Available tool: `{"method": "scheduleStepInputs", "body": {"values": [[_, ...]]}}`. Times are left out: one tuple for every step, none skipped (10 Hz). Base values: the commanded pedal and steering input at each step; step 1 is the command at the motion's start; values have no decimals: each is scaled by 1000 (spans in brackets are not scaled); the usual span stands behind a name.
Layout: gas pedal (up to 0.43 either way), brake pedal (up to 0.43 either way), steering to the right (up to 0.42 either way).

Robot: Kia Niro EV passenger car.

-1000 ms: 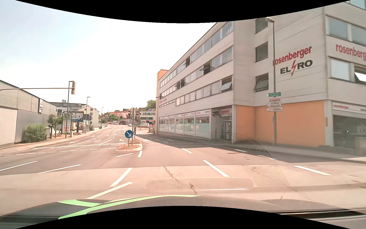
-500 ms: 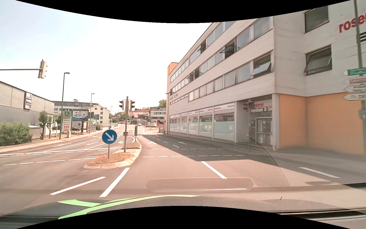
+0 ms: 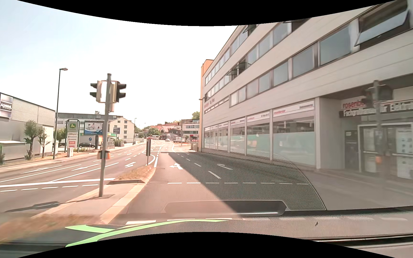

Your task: Follow the waypoints while adhering to traffic rules and regulations

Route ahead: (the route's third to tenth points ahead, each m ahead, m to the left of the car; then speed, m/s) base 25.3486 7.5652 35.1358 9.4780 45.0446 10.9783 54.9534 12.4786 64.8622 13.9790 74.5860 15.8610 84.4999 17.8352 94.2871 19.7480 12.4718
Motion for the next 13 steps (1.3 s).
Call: {"method": "scheduleStepInputs", "body": {"values": [[79, 0, -49], [79, 0, -49], [79, 0, -50], [79, 0, -50], [79, 0, -50], [79, 0, -52], [79, 0, -54], [79, 0, -54], [79, 0, -55], [79, 0, -55], [79, 0, -55], [79, 0, -52], [79, 0, -46]]}}
